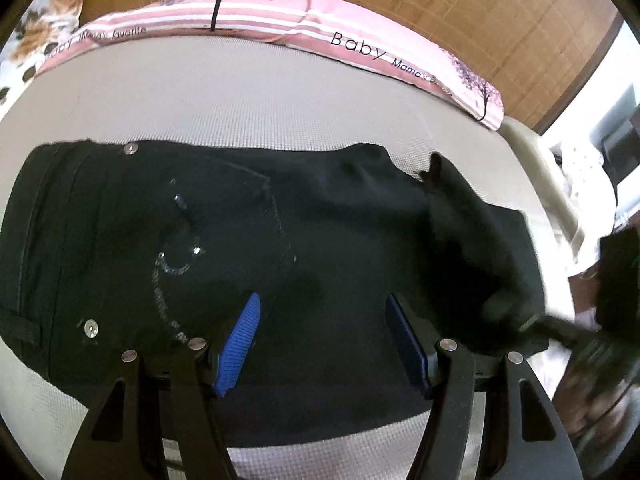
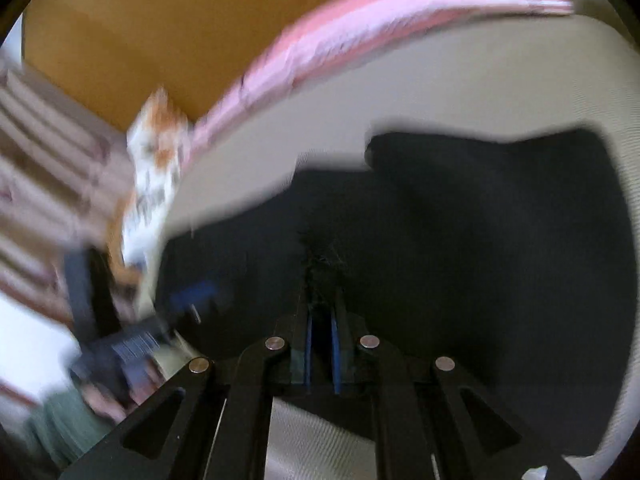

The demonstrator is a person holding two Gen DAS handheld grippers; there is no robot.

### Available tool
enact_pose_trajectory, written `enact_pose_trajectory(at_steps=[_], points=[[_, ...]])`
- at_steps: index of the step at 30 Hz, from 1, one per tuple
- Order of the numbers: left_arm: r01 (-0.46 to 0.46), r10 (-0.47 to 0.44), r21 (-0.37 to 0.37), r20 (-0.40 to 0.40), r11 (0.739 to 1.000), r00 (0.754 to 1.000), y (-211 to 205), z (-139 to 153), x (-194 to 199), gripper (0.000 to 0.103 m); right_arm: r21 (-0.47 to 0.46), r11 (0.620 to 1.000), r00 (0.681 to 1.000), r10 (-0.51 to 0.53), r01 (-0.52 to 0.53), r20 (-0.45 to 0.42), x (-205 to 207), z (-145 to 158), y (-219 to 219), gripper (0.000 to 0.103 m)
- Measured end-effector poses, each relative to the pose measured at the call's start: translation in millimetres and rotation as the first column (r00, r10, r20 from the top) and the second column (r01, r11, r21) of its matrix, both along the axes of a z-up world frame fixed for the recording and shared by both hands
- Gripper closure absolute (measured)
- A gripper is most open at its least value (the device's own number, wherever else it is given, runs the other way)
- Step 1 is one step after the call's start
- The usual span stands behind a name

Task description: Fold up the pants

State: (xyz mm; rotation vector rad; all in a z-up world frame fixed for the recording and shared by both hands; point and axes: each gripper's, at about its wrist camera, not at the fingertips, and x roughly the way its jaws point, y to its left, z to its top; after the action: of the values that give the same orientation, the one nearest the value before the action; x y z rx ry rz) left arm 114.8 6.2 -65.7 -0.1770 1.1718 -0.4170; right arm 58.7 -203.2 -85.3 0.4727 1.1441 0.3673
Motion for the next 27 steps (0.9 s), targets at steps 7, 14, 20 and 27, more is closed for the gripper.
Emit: enact_pose_trajectory(at_steps=[7, 14, 20, 27], points=[[0.063, -0.073, -0.116, -0.077, 0.991, 0.994, -4.2, -2.1, 0.1, 0.037, -0.128, 0.981, 0.99, 0.143, -0.144, -0.011, -11.7, -13.7, 29.4, 0.089], [0.079, -0.124, -0.222, -0.195, 0.972, 0.973, -19.0, -6.6, 3.2, 0.037, -0.097, 0.985, 0.988, 0.149, -0.145, 0.035, -31.2, 14.1, 19.4, 0.052], [0.019, -0.138, -0.302, -0.379, 0.953, 0.915, -32.7, -28.3, 13.3, 0.039, -0.104, 0.994, 0.997, -0.024, 0.031, 0.074, -41.3, 30.4, -26.7, 0.052], [-0.012, -0.122, -0.283, -0.45, 0.959, 0.885, -45.6, -36.2, 16.7, 0.047, -0.052, 0.99, 0.991, -0.127, 0.13, 0.05, -49.1, 23.1, -60.5, 0.052]])
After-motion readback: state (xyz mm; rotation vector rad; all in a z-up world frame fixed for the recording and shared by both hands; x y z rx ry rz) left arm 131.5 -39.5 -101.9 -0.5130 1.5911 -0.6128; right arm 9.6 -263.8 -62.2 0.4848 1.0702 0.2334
